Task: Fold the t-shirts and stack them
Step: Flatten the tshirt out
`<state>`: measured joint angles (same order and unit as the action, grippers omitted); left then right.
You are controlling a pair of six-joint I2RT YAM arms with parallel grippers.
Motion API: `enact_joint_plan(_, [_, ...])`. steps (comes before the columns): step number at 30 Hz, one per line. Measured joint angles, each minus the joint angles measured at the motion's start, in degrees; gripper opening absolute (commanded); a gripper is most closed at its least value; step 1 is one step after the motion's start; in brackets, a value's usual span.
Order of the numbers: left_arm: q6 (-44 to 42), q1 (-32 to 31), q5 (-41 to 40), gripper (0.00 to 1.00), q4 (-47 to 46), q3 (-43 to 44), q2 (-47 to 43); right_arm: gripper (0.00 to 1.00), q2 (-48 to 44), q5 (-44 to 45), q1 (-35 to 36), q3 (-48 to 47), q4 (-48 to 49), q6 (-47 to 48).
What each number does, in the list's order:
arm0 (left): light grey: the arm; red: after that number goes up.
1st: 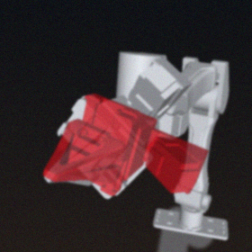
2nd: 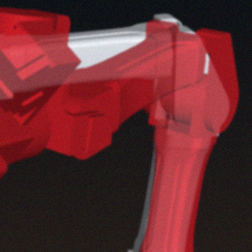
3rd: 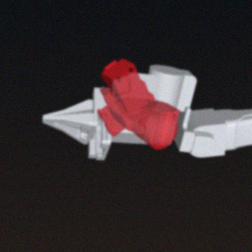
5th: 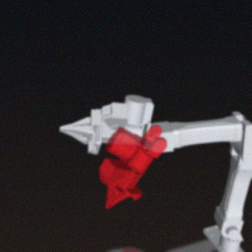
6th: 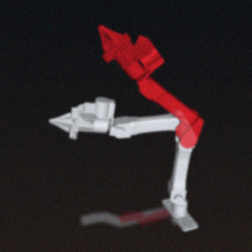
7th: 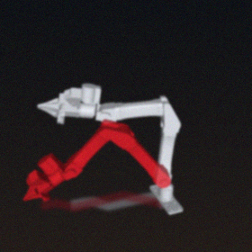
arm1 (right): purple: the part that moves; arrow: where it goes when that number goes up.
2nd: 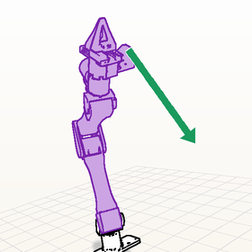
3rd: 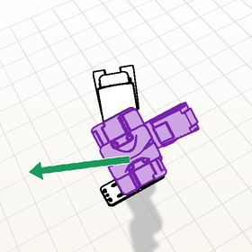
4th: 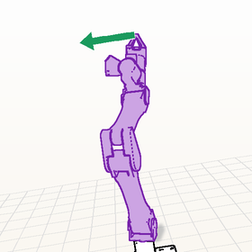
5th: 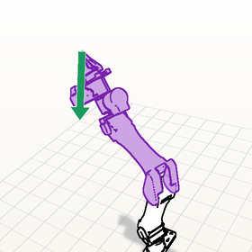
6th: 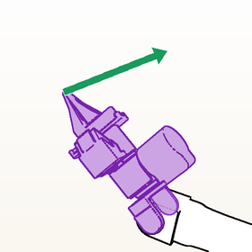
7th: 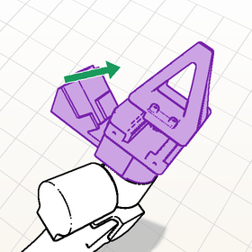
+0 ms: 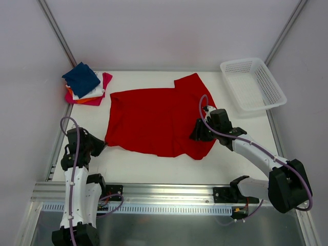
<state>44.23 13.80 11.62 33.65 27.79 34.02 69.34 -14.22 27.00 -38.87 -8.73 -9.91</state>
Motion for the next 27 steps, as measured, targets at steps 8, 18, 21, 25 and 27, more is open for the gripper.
enact_joint_plan(8, [1.2, 0.0, -0.2, 0.99, 0.3, 0.0, -0.3, 0.47, 0.0, 0.0, 0.0, 0.0, 0.0, 0.0])
enact_joint_plan(18, [0.9, 0.0, -1.9, 0.99, 0.6, 0.0, 2.3, 0.47, 0.0, 0.2, 0.0, 3.0, 2.4, -1.3])
enact_joint_plan(21, [0.4, 0.0, -2.1, 0.99, 0.6, 0.1, 3.3, 0.47, -0.2, 0.8, 0.0, 4.7, 2.6, -1.8])
enact_joint_plan(25, [-0.2, 0.0, -2.3, 0.99, 0.4, 0.4, 4.8, 0.47, -0.5, 1.4, 0.0, 6.6, 3.0, -2.7])
enact_joint_plan(27, [-0.3, 0.0, -2.3, 0.99, -0.2, 0.5, 5.8, 0.47, -0.5, 1.5, 0.0, 7.2, 3.4, -3.1])
